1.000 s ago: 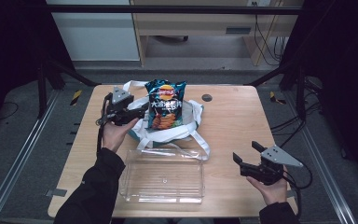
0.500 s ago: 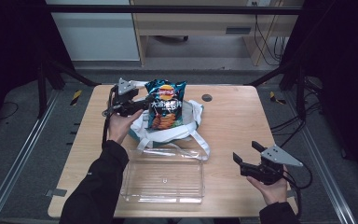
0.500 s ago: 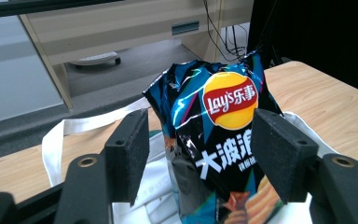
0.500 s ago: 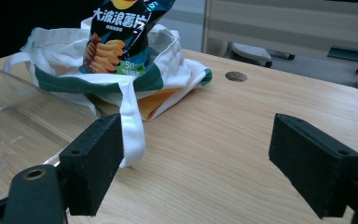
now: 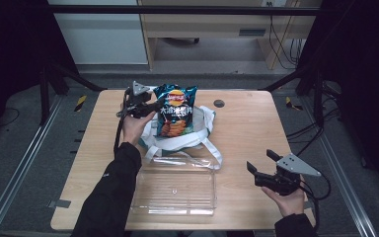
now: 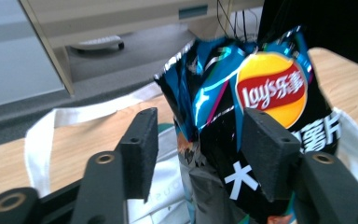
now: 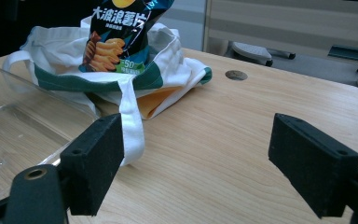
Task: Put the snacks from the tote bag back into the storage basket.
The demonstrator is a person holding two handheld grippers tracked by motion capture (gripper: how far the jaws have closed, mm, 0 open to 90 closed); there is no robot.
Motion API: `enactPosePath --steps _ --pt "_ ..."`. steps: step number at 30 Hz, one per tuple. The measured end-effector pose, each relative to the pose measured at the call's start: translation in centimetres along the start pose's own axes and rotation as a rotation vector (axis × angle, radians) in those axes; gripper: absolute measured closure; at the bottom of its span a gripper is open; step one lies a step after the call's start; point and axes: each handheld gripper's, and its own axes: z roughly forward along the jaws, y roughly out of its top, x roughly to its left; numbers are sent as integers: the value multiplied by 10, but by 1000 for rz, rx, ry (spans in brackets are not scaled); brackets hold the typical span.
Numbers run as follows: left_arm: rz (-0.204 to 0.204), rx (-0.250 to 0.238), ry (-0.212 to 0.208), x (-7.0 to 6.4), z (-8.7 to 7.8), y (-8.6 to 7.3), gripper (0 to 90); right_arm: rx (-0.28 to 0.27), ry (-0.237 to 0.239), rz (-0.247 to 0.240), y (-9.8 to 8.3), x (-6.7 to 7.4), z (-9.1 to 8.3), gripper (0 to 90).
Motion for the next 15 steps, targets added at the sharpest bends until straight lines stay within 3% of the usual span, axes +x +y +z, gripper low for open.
enactPosePath --steps 4,9,15 --pt "-9 21 9 -1 7 -3 512 0 -2 3 0 0 0 184" --pt "-45 11 0 0 13 -6 566 3 4 0 -1 0 1 184" --pt "-57 23 -6 -5 18 -8 753 5 6 3 -1 1 1 186"
